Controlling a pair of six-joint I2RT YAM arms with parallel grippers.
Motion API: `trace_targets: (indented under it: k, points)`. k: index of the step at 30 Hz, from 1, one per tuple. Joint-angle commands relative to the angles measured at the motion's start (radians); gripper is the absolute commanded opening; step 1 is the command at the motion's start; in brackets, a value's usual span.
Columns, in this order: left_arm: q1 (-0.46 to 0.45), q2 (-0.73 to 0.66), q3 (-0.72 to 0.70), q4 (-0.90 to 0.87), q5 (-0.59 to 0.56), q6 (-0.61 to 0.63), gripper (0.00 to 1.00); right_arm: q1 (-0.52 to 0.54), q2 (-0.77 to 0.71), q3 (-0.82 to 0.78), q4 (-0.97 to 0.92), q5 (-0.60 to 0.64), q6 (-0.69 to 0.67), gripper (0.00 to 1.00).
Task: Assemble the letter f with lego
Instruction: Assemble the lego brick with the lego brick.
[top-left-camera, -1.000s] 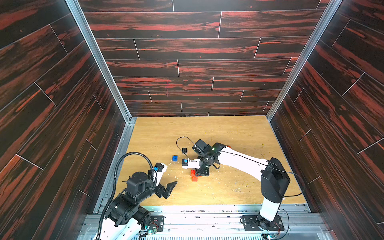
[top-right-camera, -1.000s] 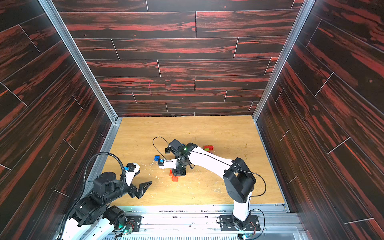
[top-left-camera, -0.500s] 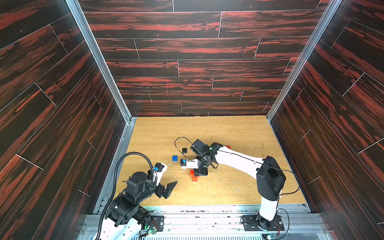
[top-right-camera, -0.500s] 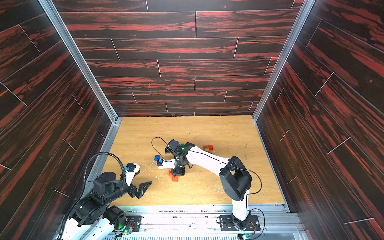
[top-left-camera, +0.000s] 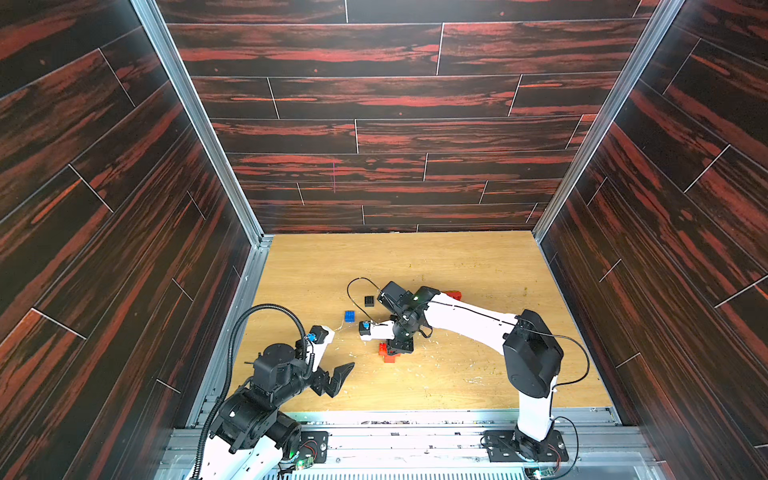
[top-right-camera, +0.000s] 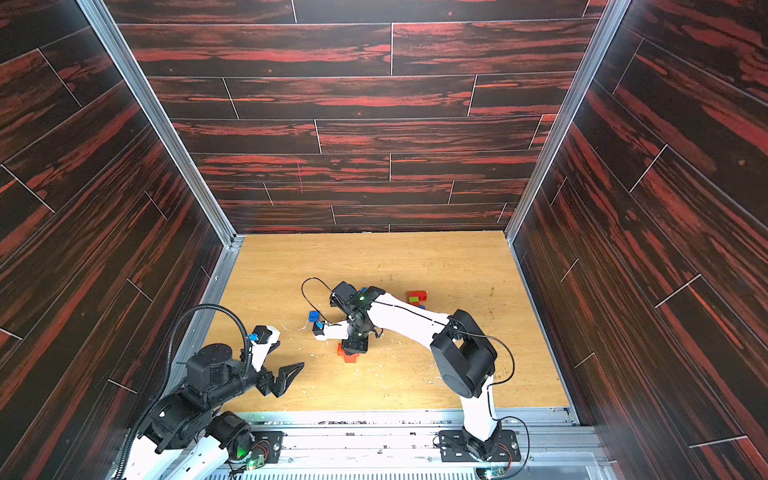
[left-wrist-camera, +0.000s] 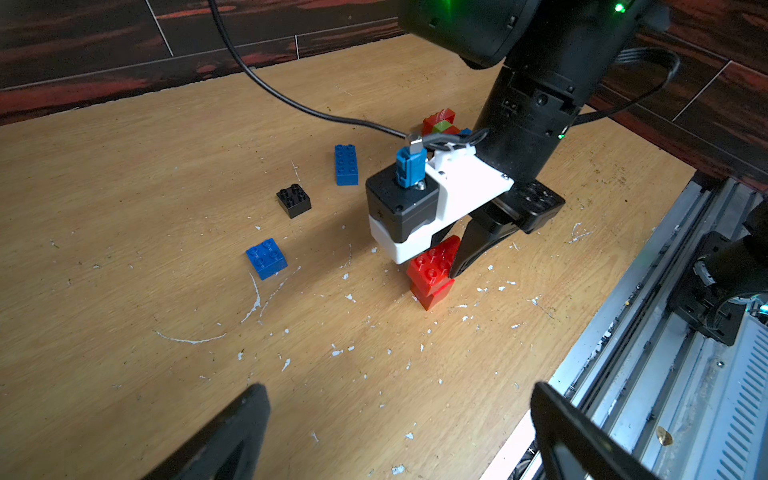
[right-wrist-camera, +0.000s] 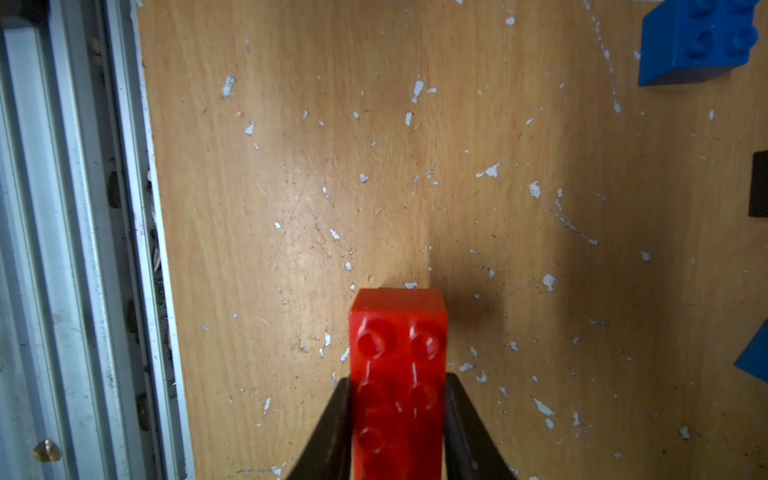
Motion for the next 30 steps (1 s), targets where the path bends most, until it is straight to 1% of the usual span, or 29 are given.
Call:
trace_targets:
  k: [1, 22, 30]
  points:
    - [-0.004, 0.008, -0.008, 0.009, 0.005, -0.001, 1.00, 0.010, 0.035, 0.030, -0.031, -0.010, -0.009, 0.26]
    - [-0.005, 0.007, -0.009, 0.008, 0.013, 0.002, 1.00, 0.024, 0.073, 0.041, -0.049, 0.024, -0.009, 0.26]
    - [-0.005, 0.006, -0.009, 0.008, 0.014, 0.002, 1.00, 0.025, 0.080, -0.002, -0.036, 0.036, -0.014, 0.26]
